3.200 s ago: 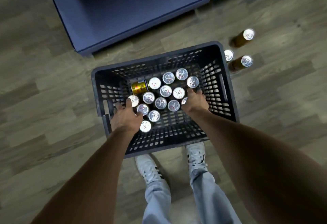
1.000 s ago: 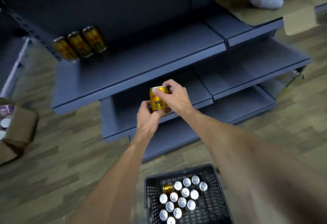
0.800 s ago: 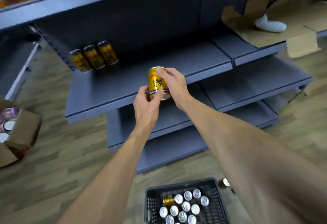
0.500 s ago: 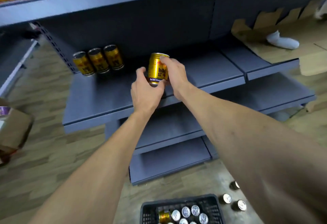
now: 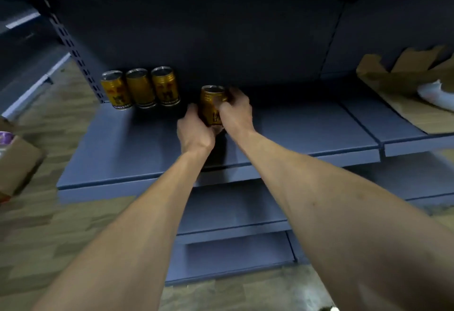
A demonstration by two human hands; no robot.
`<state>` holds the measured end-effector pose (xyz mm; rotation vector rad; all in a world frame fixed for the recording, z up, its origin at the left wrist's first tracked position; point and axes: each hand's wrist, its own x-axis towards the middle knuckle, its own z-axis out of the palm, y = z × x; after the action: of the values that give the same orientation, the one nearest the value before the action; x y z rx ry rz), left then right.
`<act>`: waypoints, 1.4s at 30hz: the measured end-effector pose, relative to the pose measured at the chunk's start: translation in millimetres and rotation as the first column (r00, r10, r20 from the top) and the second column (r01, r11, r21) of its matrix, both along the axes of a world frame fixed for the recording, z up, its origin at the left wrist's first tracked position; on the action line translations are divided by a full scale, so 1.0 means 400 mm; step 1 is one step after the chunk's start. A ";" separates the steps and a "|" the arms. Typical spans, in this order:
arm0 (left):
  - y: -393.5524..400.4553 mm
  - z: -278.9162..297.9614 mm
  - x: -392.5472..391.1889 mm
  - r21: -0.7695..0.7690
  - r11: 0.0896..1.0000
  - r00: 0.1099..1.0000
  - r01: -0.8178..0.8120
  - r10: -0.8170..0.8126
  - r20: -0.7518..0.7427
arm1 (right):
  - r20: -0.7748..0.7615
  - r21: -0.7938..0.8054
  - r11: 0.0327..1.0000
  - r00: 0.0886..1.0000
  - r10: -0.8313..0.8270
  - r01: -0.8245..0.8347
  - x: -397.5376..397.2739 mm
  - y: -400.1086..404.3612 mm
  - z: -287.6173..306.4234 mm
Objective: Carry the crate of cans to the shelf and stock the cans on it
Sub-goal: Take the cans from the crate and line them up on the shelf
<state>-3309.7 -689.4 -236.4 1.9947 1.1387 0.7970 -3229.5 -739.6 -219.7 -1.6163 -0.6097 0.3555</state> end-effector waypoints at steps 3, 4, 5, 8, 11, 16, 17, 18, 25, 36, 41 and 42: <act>0.040 0.004 0.024 0.031 0.995 0.995 -0.095 0.095 -0.023 | 0.140 0.004 0.999 0.990 0.031 -0.032 0.034 0.041 -0.014; 0.049 0.004 0.030 0.028 0.993 0.993 -0.112 0.113 -0.020 | 0.169 0.010 0.999 0.985 0.032 -0.035 0.042 0.051 -0.023; 0.057 0.001 0.034 0.024 0.992 0.992 -0.121 0.121 -0.019 | 0.187 0.021 0.999 0.982 0.038 -0.043 0.049 0.059 -0.033; 0.064 -0.005 0.043 0.012 0.992 0.992 -0.122 0.123 -0.027 | 0.167 0.011 0.997 0.983 0.074 -0.076 0.071 0.073 -0.058; 0.084 -0.004 0.047 0.046 0.990 0.989 -0.134 0.137 -0.057 | 0.149 -0.026 0.996 0.985 0.091 -0.088 0.089 0.087 -0.058; 0.119 -0.015 0.078 0.144 0.976 0.975 -0.165 0.184 -0.123 | 0.210 -0.071 0.995 0.974 0.089 -0.075 0.109 0.143 -0.054; 0.124 -0.015 0.087 0.153 0.974 0.973 -0.167 0.188 -0.133 | 0.230 -0.085 0.995 0.970 0.079 -0.061 0.111 0.154 -0.054; 0.130 -0.014 0.094 0.162 0.972 0.970 -0.170 0.194 -0.146 | 0.244 -0.094 0.994 0.967 0.073 -0.052 0.111 0.164 -0.053; 0.198 -0.026 0.122 0.238 0.942 0.939 -0.235 0.283 -0.193 | 0.246 -0.098 0.995 0.968 0.046 -0.022 0.110 0.224 -0.070; 0.298 -0.025 0.089 0.208 0.909 0.889 -0.362 0.404 -0.214 | 0.277 -0.177 0.984 0.960 0.037 0.013 0.141 0.326 -0.077; 0.356 -0.037 0.042 0.186 0.906 0.895 -0.380 0.411 -0.173 | 0.291 -0.158 0.986 0.957 -0.002 0.050 0.141 0.352 -0.081; 0.363 -0.034 0.037 0.170 0.908 0.895 -0.384 0.411 -0.175 | 0.301 -0.154 0.986 0.954 -0.007 0.056 0.141 0.354 -0.083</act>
<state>-3295.1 -544.3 -250.0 2.0131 1.6958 0.9011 -3173.2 -597.8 -252.8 -1.8519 -0.8000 0.1369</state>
